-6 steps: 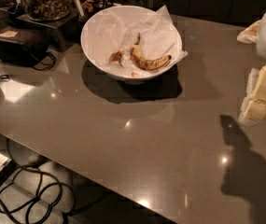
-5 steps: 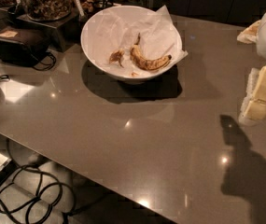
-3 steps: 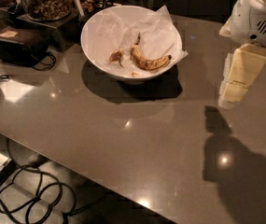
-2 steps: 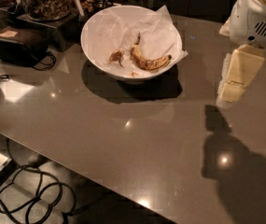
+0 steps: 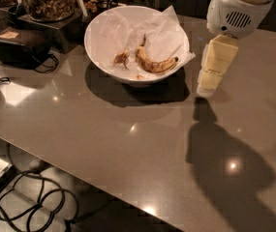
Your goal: Pick banana from white bowl
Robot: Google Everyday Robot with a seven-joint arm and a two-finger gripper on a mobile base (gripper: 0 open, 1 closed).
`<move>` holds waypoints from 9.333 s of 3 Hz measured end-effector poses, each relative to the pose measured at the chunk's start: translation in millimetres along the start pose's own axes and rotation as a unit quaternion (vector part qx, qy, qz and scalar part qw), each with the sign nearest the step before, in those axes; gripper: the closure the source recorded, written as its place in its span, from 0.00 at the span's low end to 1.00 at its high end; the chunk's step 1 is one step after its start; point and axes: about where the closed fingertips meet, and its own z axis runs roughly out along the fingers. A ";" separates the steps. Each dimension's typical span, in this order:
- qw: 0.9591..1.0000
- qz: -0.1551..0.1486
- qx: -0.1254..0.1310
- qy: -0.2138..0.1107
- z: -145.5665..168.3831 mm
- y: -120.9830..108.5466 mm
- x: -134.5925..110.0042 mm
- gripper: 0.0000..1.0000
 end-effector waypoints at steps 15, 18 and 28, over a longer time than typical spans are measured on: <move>0.983 0.176 -0.038 -0.033 119.6 -127.5 -113.9 0.09; 0.986 0.161 -0.043 -0.024 133.8 -119.6 -120.2 0.31; 0.986 0.161 -0.046 0.021 178.5 -123.4 -109.8 0.44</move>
Offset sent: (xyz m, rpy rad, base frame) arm 0.0676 0.0703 -0.0061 0.0117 0.1172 0.0616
